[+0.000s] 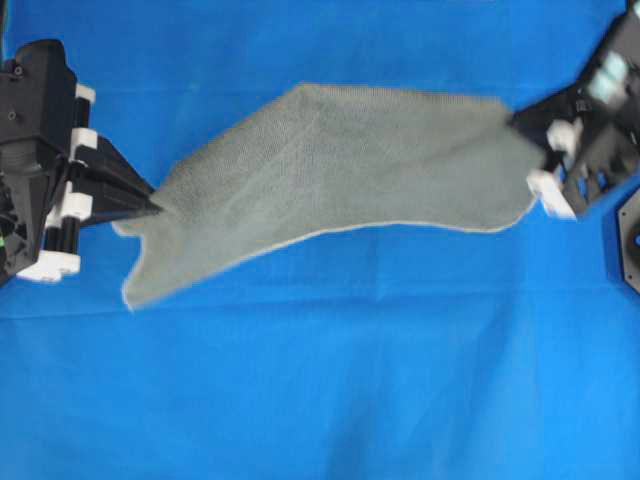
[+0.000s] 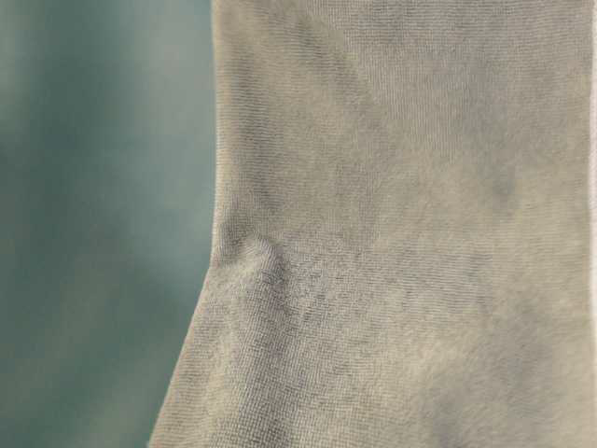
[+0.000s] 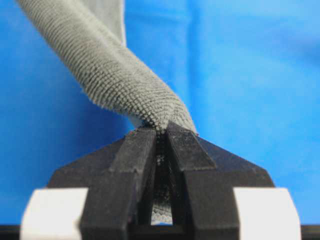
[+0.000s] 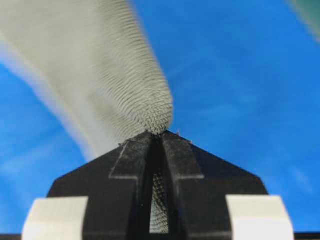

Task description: Fold a large towel.

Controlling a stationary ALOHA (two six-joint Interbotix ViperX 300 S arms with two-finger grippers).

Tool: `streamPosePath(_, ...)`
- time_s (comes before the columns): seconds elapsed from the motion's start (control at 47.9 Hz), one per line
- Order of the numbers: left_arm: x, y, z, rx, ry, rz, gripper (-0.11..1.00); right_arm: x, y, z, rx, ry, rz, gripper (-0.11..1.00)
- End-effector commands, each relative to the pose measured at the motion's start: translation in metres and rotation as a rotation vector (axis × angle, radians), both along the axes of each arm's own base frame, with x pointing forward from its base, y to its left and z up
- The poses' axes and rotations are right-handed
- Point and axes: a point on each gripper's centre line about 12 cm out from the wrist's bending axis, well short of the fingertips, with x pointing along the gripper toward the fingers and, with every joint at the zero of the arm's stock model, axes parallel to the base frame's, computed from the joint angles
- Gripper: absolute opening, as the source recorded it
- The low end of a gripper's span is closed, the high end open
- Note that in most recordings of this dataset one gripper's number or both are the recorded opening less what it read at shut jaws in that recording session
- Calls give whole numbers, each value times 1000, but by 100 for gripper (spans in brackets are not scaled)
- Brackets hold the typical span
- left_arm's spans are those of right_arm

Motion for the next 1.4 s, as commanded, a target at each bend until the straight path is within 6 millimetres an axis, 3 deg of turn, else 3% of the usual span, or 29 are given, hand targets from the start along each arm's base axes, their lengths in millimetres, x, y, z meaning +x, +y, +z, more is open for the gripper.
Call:
streamPosePath(0.0,8,-17,12,-31,-66,-43,3,5,-23,11,-40,-12,-77,5)
streamPosePath(0.125,23,-48,17,-99,-126,-110,3,13,-55,18,-71,-30,-165,5)
streamPosePath(0.334,56,-99,17,-195,-173,-193,3,46,-84,37,-140,-116,-124,5)
streamPosePath(0.481,97,-134,24,-229,-225,-237,3,70,-100,54,-199,-175,-61,5)
streamPosePath(0.627,138,-159,28,-239,-252,-255,3,93,-112,59,-224,-206,-25,5)
streamPosePath(0.773,174,-175,30,-244,-272,-258,3,99,-115,60,-227,-201,-25,5)
streamPosePath(0.982,221,-194,19,-246,-291,-257,3,65,-109,54,-219,-134,-86,5)
streamPosePath(1.191,266,-212,6,-249,-358,-262,3,-4,-83,53,-173,-88,-180,5)
streamPosePath(1.296,280,-220,-1,-252,-365,-265,3,-35,-71,57,-161,-92,-215,5)
streamPosePath(1.379,283,-227,-9,-256,-352,-271,3,-46,-66,54,-144,-83,-230,5)
